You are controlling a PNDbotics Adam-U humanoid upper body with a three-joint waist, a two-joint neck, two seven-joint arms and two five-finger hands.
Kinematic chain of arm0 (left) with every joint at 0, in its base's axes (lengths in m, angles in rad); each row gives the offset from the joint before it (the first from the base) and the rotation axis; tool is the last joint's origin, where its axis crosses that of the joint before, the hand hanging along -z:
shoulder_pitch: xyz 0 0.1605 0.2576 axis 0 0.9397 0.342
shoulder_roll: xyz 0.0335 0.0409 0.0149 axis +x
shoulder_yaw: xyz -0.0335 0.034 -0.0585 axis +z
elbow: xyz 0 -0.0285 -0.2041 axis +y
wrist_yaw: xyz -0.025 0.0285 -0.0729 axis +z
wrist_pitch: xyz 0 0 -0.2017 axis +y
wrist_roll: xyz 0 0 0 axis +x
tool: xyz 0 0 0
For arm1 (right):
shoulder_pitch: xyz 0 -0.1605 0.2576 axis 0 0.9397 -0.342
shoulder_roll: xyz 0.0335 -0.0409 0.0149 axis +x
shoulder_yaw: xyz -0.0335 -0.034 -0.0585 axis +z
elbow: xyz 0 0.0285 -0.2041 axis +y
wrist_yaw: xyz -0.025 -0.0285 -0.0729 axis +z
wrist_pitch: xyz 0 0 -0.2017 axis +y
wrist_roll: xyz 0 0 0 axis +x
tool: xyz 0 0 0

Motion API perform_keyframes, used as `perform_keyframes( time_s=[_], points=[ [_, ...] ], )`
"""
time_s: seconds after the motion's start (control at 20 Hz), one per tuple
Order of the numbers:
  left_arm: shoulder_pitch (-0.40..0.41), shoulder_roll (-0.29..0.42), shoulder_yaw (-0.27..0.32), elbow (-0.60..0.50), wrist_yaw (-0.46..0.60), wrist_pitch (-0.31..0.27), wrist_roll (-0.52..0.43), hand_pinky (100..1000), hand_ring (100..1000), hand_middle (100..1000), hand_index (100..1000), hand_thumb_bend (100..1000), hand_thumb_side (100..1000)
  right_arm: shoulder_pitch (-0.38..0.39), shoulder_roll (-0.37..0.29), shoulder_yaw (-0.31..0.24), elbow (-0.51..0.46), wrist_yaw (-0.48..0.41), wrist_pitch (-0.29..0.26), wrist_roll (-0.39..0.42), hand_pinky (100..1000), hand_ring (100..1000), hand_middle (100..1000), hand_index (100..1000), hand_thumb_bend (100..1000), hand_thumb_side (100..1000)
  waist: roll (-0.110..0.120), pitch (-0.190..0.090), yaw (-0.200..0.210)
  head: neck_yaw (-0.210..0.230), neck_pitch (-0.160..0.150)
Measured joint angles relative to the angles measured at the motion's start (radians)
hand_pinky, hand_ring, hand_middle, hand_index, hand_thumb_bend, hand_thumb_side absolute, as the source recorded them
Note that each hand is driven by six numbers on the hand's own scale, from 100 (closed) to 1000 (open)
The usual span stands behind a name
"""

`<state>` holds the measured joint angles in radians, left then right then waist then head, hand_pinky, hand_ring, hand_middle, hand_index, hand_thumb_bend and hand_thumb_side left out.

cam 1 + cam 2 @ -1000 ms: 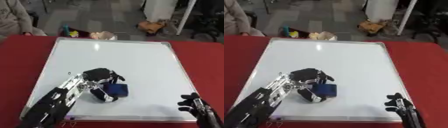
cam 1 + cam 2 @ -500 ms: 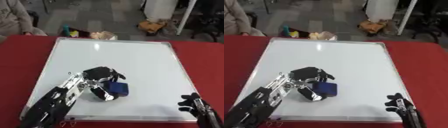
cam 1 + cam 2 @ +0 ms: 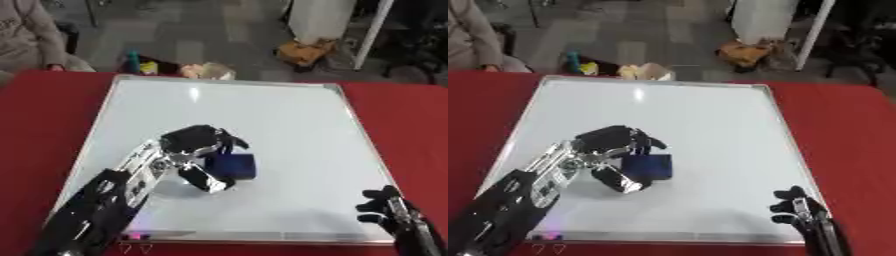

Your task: Wipe the whiteboard clean with a brush.

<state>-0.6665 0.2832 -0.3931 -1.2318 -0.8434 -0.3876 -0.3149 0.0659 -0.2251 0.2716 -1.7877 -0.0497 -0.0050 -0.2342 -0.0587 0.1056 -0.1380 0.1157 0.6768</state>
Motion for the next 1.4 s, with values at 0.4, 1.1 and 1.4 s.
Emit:
perform_keyframes(
  time_s=[0.4, 1.1, 1.4],
  points=[
    [0.009, 0.029, 0.023, -0.026, 0.02, 0.032, 0.007, 532, 543, 522, 905, 320, 305, 0.0, 0.0, 0.0, 0.0, 0.0, 0.0, 0.0, 600, 636, 480, 682, 100, 880, -0.002, 0.0, 0.005, 0.001, 0.0],
    [0.042, 0.108, 0.111, -0.009, -0.005, 0.101, 0.07, 533, 544, 525, 904, 334, 294, 0.001, 0.0, -0.001, 0.0, 0.0, 0.0, 0.0, 600, 636, 480, 682, 100, 878, -0.002, 0.0, 0.014, -0.004, -0.001],
    [0.056, 0.121, 0.138, 0.012, -0.022, 0.12, 0.094, 536, 545, 527, 902, 349, 288, 0.001, 0.0, -0.001, 0.0, 0.0, 0.0, -0.001, 600, 636, 480, 682, 100, 879, -0.001, 0.0, 0.014, -0.004, -0.001]
  ],
)
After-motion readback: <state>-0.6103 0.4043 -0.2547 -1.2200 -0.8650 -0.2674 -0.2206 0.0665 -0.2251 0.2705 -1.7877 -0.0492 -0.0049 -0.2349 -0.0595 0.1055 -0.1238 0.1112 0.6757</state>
